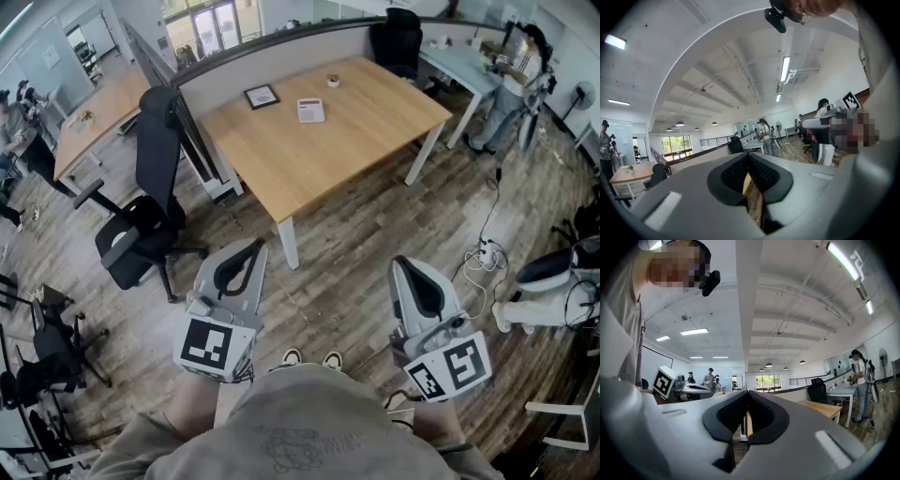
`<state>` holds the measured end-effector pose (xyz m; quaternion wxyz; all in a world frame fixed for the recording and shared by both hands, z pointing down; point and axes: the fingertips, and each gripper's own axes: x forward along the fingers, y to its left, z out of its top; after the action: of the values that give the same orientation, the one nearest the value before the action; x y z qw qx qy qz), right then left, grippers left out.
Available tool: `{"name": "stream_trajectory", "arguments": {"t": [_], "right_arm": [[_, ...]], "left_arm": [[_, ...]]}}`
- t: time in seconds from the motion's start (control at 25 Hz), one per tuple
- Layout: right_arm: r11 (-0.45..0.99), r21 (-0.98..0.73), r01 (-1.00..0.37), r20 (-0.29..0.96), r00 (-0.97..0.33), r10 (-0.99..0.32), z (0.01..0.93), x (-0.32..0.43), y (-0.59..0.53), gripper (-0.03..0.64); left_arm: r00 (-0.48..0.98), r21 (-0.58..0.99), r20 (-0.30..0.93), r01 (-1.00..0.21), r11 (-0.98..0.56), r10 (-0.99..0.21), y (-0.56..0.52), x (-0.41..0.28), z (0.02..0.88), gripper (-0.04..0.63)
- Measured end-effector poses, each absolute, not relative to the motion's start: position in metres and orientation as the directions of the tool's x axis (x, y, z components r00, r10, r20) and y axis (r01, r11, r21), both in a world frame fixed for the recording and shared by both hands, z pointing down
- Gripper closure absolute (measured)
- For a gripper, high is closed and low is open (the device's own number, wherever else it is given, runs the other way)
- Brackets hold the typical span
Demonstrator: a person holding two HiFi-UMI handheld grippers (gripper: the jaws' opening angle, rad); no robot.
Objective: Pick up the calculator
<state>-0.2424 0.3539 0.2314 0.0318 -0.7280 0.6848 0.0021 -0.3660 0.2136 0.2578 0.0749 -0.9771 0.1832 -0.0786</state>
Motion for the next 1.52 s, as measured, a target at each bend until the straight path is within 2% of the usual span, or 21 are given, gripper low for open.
{"name": "stream_trajectory", "arguments": {"t": [0.44, 0.76, 0.8, 0.84, 0.88, 0.92, 1.52], "right_arm": [[-0.064, -0.046, -0.997, -0.018, 0.064, -0.998, 0.25, -0.198, 0.377, 0.606], [-0.074, -0.078, -0.994, -0.051, 0.078, -0.996, 0.255, -0.178, 0.409, 0.603], [-0.08, -0.098, -0.992, -0.071, 0.087, -0.994, 0.254, -0.175, 0.411, 0.59], [-0.084, -0.118, -0.99, -0.091, 0.095, -0.991, 0.252, -0.173, 0.414, 0.505], [-0.087, -0.13, -0.988, -0.106, 0.101, -0.989, 0.25, -0.17, 0.415, 0.45], [-0.089, -0.131, -0.987, -0.112, 0.104, -0.988, 0.25, -0.167, 0.415, 0.431], [-0.093, -0.129, -0.987, -0.026, 0.098, -0.995, 0.285, -0.115, 0.347, 0.422]], "left_arm": [[0.92, -0.183, 0.141, -0.34, -0.922, -0.367, 0.238, -0.324, 0.271, 0.594], [0.914, -0.195, 0.14, -0.352, -0.915, -0.382, 0.263, -0.311, 0.279, 0.594], [0.914, -0.194, 0.14, -0.353, -0.915, -0.382, 0.264, -0.31, 0.28, 0.594], [0.914, -0.194, 0.14, -0.353, -0.915, -0.382, 0.265, -0.308, 0.28, 0.594], [0.913, -0.196, 0.141, -0.353, -0.915, -0.383, 0.265, -0.307, 0.281, 0.594], [0.912, -0.199, 0.142, -0.354, -0.914, -0.385, 0.265, -0.305, 0.281, 0.594], [0.918, -0.203, 0.147, -0.336, -0.92, -0.368, 0.204, -0.247, 0.296, 0.594]]}}
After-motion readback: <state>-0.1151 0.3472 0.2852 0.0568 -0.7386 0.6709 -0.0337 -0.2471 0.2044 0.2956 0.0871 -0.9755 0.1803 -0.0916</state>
